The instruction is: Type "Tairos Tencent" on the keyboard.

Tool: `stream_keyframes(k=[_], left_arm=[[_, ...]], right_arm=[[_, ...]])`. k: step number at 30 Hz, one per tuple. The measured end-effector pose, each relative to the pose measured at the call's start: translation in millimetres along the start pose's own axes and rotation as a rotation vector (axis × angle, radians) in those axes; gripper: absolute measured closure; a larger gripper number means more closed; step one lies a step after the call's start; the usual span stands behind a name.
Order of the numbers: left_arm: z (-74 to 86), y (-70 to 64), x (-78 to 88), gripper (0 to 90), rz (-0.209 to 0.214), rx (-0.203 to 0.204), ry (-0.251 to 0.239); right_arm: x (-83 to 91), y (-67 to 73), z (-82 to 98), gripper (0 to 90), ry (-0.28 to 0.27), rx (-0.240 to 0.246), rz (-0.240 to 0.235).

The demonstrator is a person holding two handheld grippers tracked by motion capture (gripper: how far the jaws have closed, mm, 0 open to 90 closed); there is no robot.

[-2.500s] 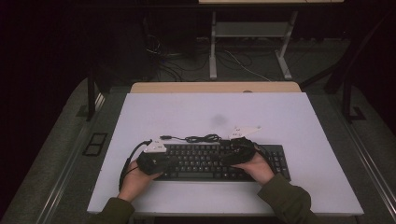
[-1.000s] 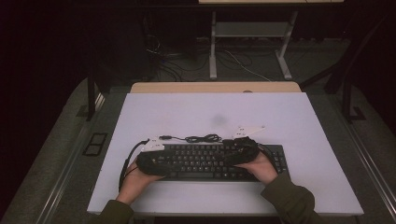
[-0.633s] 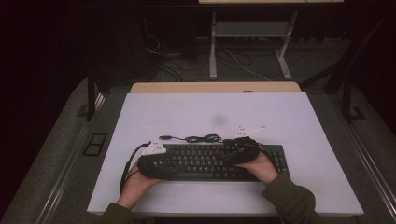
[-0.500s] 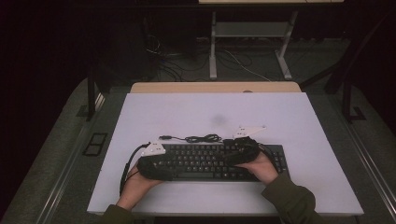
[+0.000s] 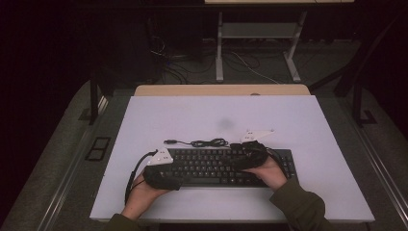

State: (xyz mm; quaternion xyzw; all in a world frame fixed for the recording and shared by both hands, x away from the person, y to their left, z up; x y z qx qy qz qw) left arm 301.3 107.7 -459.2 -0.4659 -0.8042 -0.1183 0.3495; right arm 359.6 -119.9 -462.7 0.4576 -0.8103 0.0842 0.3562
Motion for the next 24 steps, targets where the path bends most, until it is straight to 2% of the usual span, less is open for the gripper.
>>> stream_keyframes(k=[7,12,20,24], left_arm=[[-0.4,-4.8,-3.0,58.8,0.021,-0.017,0.004],[-0.4,-8.6,-6.1,72.9,0.052,-0.036,0.023],[-0.3,-13.9,-13.7,88.2,0.081,-0.048,0.048],[0.9,-14.1,-16.6,88.9,0.080,-0.055,0.066]], right_arm=[[-0.4,0.1,0.2,29.4,0.001,0.001,0.001],[-0.7,0.5,0.0,29.4,0.000,0.004,0.001],[-0.8,0.5,0.1,29.4,-0.001,0.004,0.002],[-1.1,0.7,0.4,29.4,0.002,0.001,0.003]])
Point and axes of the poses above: each handheld gripper's, and its own axes: x roughly backward along the jaws, z roughly out of its underside, y roughly to its left, the point moved 6 cm from there along -x, roughly forward along the jaws, and after that the axes turned 7 degrees about y, right-handed, at the moved point
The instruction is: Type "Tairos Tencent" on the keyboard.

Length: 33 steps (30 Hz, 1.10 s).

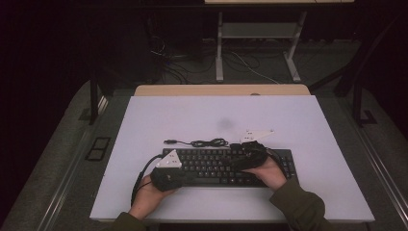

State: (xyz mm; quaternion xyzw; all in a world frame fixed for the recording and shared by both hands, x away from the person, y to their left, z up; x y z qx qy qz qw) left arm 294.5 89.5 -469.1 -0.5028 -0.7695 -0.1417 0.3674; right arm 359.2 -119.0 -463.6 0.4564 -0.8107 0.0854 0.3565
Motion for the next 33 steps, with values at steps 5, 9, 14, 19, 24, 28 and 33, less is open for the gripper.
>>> stream_keyframes(k=[5,9,14,19,24,28,33], left_arm=[[1.1,0.3,-3.6,88.9,-0.003,-0.011,0.020],[2.1,0.7,-5.0,88.8,-0.005,-0.014,0.028],[2.5,1.2,-5.8,88.8,-0.006,-0.012,0.032],[2.6,1.3,-6.0,88.8,-0.006,-0.012,0.031],[4.3,1.4,-8.5,88.9,0.000,-0.014,0.041],[3.3,0.9,-8.4,88.9,-0.002,-0.015,0.040],[2.5,0.7,-7.1,88.9,-0.007,-0.016,0.038]], right_arm=[[-0.3,0.3,-0.4,29.4,-0.001,0.005,0.001],[-0.4,0.3,-0.1,29.4,0.001,0.004,0.002],[-0.3,0.2,-0.3,29.4,-0.001,0.005,0.002],[0.0,0.2,-0.3,29.4,-0.001,0.004,0.001],[-0.4,0.4,-0.1,29.4,0.000,0.001,0.001],[-0.5,0.4,0.0,29.4,0.002,0.002,0.002],[0.0,0.2,-0.3,29.4,0.000,-0.001,0.001]])
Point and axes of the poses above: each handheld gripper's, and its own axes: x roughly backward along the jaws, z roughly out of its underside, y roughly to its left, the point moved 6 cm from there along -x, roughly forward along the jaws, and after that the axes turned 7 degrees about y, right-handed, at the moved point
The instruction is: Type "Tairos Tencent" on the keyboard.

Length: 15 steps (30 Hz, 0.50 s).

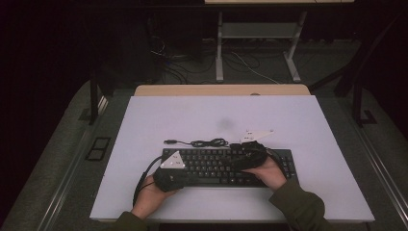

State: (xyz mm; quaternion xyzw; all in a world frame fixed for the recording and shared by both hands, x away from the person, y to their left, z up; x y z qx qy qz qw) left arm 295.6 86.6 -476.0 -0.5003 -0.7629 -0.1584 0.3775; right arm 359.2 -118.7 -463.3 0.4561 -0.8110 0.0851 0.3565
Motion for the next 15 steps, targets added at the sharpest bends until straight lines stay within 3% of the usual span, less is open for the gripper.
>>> stream_keyframes(k=[15], left_arm=[[-3.0,0.7,5.1,86.2,0.006,0.014,-0.034]], right_arm=[[0.2,-0.3,0.0,29.4,-0.001,-0.001,-0.001]])
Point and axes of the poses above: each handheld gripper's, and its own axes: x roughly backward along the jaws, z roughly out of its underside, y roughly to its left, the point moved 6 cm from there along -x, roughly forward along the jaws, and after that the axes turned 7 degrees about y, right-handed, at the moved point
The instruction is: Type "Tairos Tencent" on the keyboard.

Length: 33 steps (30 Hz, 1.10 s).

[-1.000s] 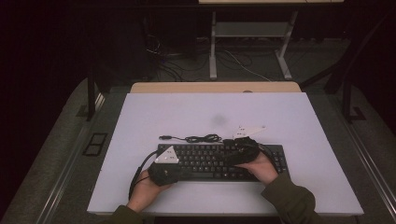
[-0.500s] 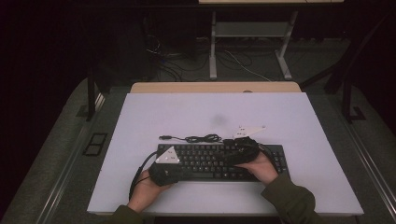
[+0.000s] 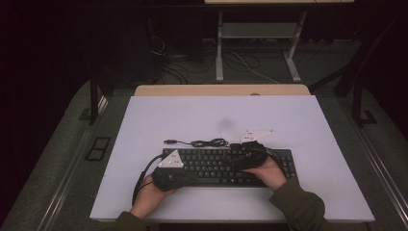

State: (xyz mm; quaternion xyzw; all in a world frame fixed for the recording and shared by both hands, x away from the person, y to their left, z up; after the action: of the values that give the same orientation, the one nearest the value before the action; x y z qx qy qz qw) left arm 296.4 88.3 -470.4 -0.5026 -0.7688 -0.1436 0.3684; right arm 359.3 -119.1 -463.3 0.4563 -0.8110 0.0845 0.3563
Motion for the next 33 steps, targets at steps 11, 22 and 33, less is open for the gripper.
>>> stream_keyframes(k=[11,22,33], left_arm=[[-2.7,7.0,6.8,70.3,-0.020,0.025,-0.039],[-2.9,15.8,9.0,47.6,-0.043,0.050,-0.059],[-3.3,24.7,11.6,33.2,-0.082,0.067,-0.070]], right_arm=[[-0.4,-0.4,1.1,29.4,0.005,0.004,0.001],[-0.8,-0.6,2.2,29.4,0.008,0.000,-0.002],[-0.6,-1.0,3.6,29.4,0.010,-0.001,-0.003]])
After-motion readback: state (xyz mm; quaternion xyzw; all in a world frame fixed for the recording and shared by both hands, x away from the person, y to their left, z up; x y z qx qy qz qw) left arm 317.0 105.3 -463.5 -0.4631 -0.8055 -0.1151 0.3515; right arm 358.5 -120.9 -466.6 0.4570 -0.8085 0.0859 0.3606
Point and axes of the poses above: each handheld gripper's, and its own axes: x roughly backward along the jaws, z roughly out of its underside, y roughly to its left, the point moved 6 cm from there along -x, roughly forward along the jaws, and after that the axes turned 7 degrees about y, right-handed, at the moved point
